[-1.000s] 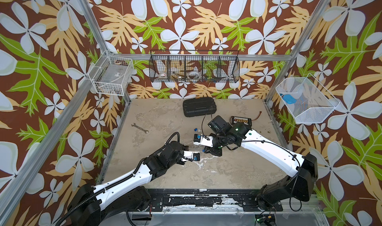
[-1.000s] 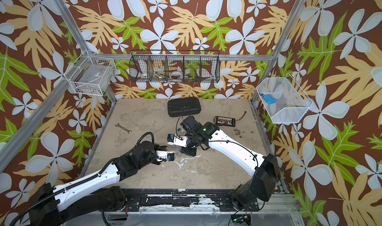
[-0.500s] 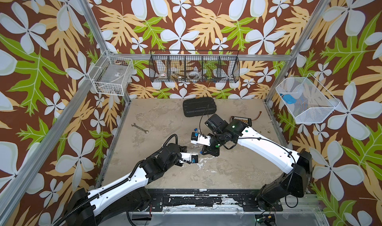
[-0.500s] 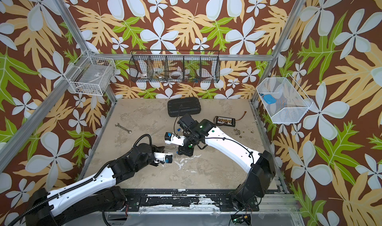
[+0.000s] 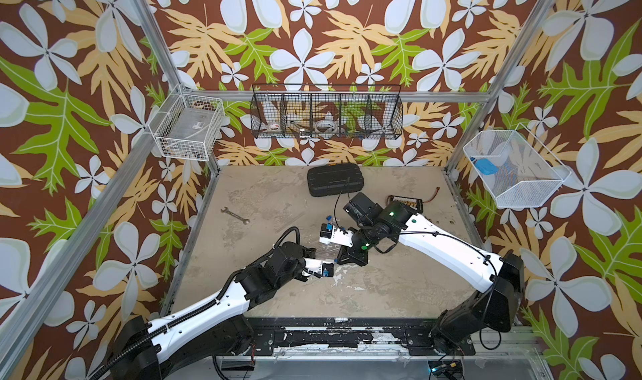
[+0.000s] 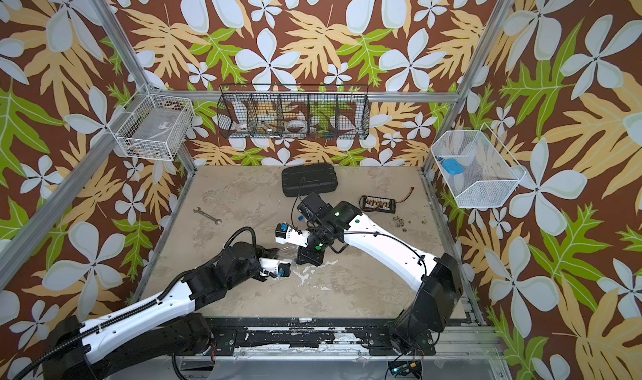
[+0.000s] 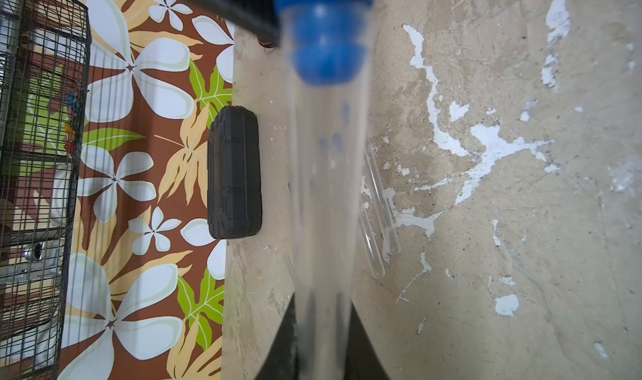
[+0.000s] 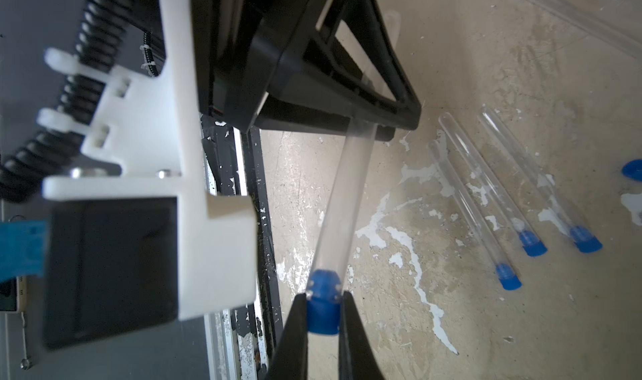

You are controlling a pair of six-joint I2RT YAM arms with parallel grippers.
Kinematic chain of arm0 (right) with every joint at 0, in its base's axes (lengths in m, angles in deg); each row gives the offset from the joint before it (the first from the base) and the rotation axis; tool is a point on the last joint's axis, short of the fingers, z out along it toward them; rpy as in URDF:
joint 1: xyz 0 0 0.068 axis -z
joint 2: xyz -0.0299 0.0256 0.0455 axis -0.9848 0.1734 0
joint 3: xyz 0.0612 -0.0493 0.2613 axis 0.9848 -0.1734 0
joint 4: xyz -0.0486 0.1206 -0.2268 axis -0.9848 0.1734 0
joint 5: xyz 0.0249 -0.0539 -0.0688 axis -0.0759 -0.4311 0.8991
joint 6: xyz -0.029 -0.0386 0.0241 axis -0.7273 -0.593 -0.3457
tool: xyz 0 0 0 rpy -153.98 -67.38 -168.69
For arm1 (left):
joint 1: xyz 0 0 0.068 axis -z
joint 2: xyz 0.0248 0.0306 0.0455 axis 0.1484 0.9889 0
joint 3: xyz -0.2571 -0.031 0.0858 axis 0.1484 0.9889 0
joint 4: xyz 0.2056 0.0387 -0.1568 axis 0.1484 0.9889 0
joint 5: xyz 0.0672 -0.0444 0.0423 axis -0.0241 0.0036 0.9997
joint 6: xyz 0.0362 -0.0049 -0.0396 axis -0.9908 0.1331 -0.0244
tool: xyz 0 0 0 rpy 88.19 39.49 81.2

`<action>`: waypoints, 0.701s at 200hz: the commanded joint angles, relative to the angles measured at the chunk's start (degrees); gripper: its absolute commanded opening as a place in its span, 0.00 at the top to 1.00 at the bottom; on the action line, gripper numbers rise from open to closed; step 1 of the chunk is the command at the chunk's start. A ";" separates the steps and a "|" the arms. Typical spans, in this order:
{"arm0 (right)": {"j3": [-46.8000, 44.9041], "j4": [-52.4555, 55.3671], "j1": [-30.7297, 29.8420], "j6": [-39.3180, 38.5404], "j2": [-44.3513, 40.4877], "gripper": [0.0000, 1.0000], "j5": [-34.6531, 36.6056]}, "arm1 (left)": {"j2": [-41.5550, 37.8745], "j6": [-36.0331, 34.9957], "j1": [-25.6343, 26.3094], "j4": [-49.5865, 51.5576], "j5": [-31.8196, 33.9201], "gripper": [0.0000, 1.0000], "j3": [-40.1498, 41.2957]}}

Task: Insert stoppers into test tubes
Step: Insert the stopper into the test tube.

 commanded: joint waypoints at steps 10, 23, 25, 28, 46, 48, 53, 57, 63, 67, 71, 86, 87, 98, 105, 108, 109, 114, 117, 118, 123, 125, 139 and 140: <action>-3.17 -21.14 1.28 -2.93 -3.91 0.73 -3.19 | -0.20 -3.66 1.26 -3.79 -7.53 1.00 0.48; -5.15 -18.95 2.69 -2.90 -6.63 0.61 -4.15 | -0.37 -3.08 1.24 -3.24 -6.35 1.00 0.53; -5.48 -18.74 2.95 -2.79 -7.09 0.60 -4.19 | -0.29 -2.90 1.22 -3.09 -6.15 1.00 0.53; -5.87 -18.36 3.35 -2.54 -7.78 0.59 -4.49 | -0.18 -2.73 1.28 -2.88 -5.92 1.00 0.57; -8.82 -18.05 6.64 0.07 -12.20 0.48 -7.88 | 0.85 -1.80 1.15 -1.22 -4.53 1.00 0.85; -9.15 -18.19 6.99 0.55 -12.65 0.48 -8.38 | 0.96 -1.68 1.13 -1.05 -4.40 1.00 0.87; -10.09 -18.73 8.07 1.50 -13.79 0.47 -9.32 | 1.38 -1.32 1.21 -0.68 -4.19 1.00 0.92; -10.84 -19.23 8.67 2.42 -14.68 0.47 -9.78 | 1.56 -0.92 1.19 -0.49 -4.10 1.00 0.88; -12.20 -20.25 9.70 3.82 -15.91 0.47 -10.00 | 2.10 -0.23 1.19 -0.19 -4.01 1.00 0.88; -13.12 -21.06 10.28 4.76 -16.74 0.47 -9.78 | 2.45 0.27 1.17 0.07 -4.09 1.00 0.80; -14.01 -22.04 10.86 5.80 -17.46 0.48 -9.11 | 2.79 0.80 1.20 0.36 -4.16 1.00 0.64; -17.96 -26.47 13.15 10.49 -19.87 0.49 -3.83 | 4.88 3.47 1.17 1.98 -4.77 1.00 -0.42; -18.18 -26.63 13.33 10.92 -19.98 0.49 -3.31 | 4.88 3.78 1.15 2.07 -4.82 1.00 -0.52; -21.30 -30.09 15.65 15.30 -21.11 0.49 2.55 | 6.85 6.84 1.13 3.82 -5.68 1.00 -1.93; -23.10 -31.48 17.52 18.20 -21.37 0.49 5.92 | 8.50 9.28 1.10 5.26 -6.53 1.00 -3.19; -23.79 -31.79 18.29 19.23 -21.34 0.49 7.26 | 9.17 10.45 1.13 5.75 -6.89 1.00 -3.71; -24.04 -31.88 18.63 19.59 -21.29 0.49 7.55 | 9.49 10.88 1.13 5.98 -6.99 1.00 -3.88; -24.81 -32.12 20.25 21.01 -21.20 0.50 8.65 | 10.74 13.00 1.05 6.99 -7.79 1.00 -4.97; -25.41 -32.26 21.12 21.67 -21.13 0.51 9.04 | 11.62 14.38 1.01 7.62 -8.36 1.00 -5.69; -25.59 -32.29 21.49 21.91 -21.05 0.51 9.10 | 11.86 14.73 1.03 7.84 -8.60 1.00 -5.92; -26.48 -32.58 22.91 23.07 -20.90 0.53 9.73 | 13.33 16.70 1.02 8.87 -9.59 1.00 -7.03; -26.79 -32.76 23.45 23.57 -20.89 0.53 10.05 | 13.99 17.64 0.93 9.36 -9.97 1.00 -7.38; -28.86 -34.15 25.79 26.29 -21.43 0.54 12.60 | 18.17 22.88 0.76 11.84 -12.42 1.00 -10.36; -29.03 -34.20 25.90 26.37 -21.51 0.53 12.81 | 18.52 23.38 0.77 12.01 -12.56 1.00 -10.50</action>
